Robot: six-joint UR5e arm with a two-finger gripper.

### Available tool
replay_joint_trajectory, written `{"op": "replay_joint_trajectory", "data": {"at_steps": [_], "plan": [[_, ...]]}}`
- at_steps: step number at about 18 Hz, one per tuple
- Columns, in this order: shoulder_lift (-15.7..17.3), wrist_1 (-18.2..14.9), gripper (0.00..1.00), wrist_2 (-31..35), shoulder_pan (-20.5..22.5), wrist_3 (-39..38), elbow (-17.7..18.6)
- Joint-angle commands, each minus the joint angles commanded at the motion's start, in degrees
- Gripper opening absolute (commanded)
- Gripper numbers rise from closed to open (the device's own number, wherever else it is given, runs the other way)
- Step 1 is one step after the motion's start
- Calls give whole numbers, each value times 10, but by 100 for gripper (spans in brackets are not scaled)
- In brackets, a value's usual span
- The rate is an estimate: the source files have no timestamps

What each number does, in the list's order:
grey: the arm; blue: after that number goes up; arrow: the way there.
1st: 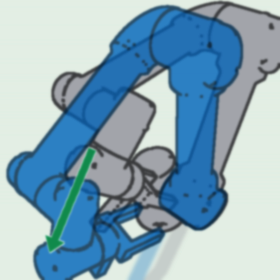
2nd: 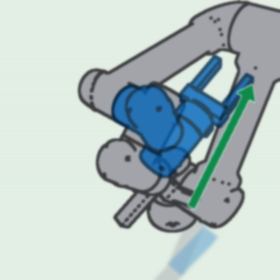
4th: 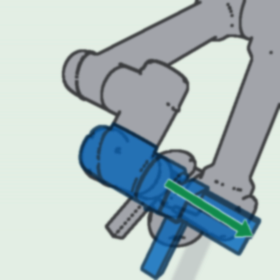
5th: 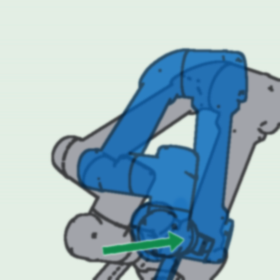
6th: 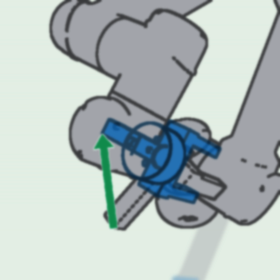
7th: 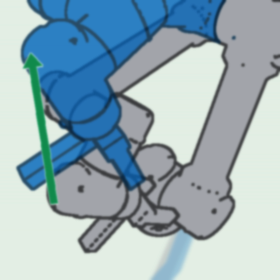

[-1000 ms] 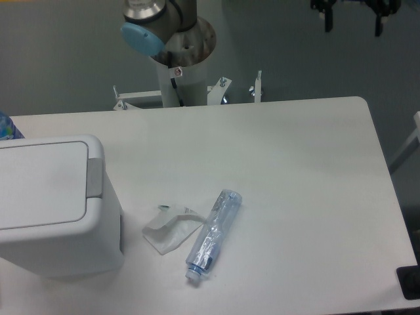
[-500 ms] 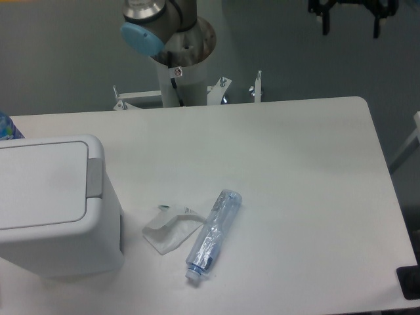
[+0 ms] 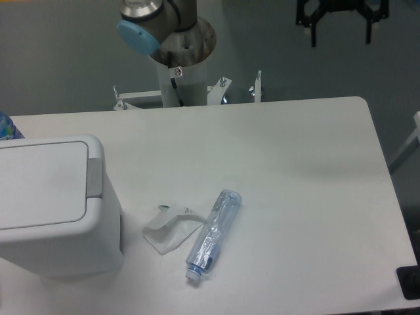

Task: Open the trash can
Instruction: 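Move the open gripper down toward the lid of the white trash bin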

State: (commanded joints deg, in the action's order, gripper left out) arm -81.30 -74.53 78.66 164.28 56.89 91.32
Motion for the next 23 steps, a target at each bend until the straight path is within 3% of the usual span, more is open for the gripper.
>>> {"op": "replay_joint_trajectory", "data": {"at_steps": [4,6,12,19,23], "plan": [[-3,32,100,-2,-71,-144,0],[-6,32,100,-12,-103,-203,-3],[-19,31,100,-126,-171,-357,-3],[-67,48,100,-135,-254,-397,-8],[-92,68,100,-136,-279,-440,-10]]}}
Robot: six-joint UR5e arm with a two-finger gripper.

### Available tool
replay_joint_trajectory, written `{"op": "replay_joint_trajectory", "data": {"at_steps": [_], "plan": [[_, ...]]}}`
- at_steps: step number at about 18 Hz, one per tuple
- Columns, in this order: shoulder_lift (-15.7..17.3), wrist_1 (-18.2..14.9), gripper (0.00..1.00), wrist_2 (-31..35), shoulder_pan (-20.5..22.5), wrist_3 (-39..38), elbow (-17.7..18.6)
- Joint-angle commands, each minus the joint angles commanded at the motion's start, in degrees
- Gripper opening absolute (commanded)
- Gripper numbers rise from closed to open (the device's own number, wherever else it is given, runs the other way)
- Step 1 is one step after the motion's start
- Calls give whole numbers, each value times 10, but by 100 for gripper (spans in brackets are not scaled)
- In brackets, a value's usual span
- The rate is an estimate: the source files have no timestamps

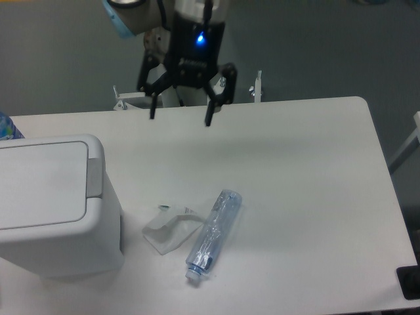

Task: Open the trash can
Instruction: 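Move the open gripper down toward the lid of the white trash bin, then push the gripper against the bin lid edge to flip it open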

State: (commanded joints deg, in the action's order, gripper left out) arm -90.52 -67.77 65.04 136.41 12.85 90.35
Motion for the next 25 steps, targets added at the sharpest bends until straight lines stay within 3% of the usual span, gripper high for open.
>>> {"op": "replay_joint_trajectory", "data": {"at_steps": [6,25], "plan": [[-55,62,100,0,-44,-104,-7],[-83,63,100,1,-74,-112,-7]]}}
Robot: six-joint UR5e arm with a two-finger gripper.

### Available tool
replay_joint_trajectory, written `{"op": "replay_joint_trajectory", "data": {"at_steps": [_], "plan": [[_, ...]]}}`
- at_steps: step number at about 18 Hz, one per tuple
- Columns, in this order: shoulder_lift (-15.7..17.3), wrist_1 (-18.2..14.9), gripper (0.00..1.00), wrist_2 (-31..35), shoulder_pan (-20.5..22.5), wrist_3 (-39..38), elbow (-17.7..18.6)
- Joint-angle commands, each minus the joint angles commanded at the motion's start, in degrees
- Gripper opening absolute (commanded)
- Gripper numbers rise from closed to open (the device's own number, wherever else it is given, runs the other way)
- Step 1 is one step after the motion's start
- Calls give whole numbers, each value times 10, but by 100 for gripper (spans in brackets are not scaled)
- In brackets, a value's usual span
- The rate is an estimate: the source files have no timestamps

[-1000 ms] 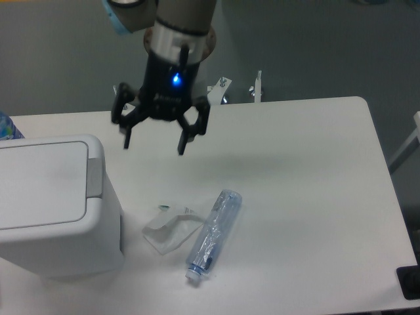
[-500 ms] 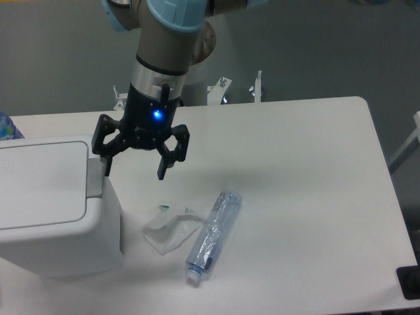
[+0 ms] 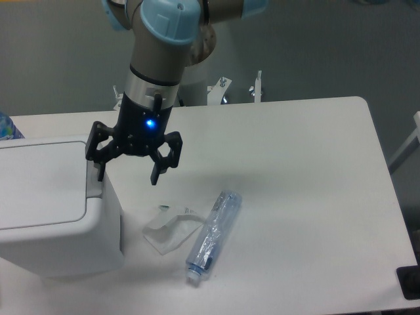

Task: Open the trash can
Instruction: 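Push the gripper against the bin lid edge to flip it open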

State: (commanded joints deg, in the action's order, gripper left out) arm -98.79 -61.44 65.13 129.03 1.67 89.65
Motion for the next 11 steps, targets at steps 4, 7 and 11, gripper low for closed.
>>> {"op": "replay_joint_trajectory", "data": {"at_steps": [4,7,11], "plan": [[-2,0,100,2,0,0,1],[-2,0,100,3,0,1,2],[-4,0,100,4,0,1,3]]}}
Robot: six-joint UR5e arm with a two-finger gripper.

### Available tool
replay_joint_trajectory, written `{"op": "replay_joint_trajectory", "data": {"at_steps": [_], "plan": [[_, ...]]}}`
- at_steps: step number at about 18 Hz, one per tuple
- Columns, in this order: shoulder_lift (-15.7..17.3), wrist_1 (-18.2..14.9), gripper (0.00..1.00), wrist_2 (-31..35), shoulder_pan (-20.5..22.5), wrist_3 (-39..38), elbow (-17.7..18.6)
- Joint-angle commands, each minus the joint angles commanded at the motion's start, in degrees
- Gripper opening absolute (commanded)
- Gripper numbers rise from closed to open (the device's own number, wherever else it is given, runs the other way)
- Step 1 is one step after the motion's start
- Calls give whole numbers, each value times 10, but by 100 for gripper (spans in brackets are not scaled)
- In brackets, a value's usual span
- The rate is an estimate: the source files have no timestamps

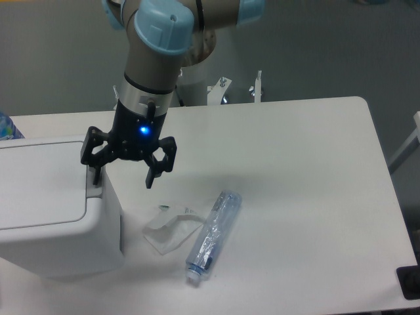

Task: Open the trash can
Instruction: 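Push the gripper against the bin lid edge to flip it open, then lift the gripper up and away from the opened bin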

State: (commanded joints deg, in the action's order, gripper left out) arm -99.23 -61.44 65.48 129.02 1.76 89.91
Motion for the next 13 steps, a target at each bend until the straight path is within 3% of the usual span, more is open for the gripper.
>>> {"op": "replay_joint_trajectory", "data": {"at_steps": [8,13], "plan": [[-2,1,100,1,0,0,3],[1,1,100,2,0,6,-18]]}}
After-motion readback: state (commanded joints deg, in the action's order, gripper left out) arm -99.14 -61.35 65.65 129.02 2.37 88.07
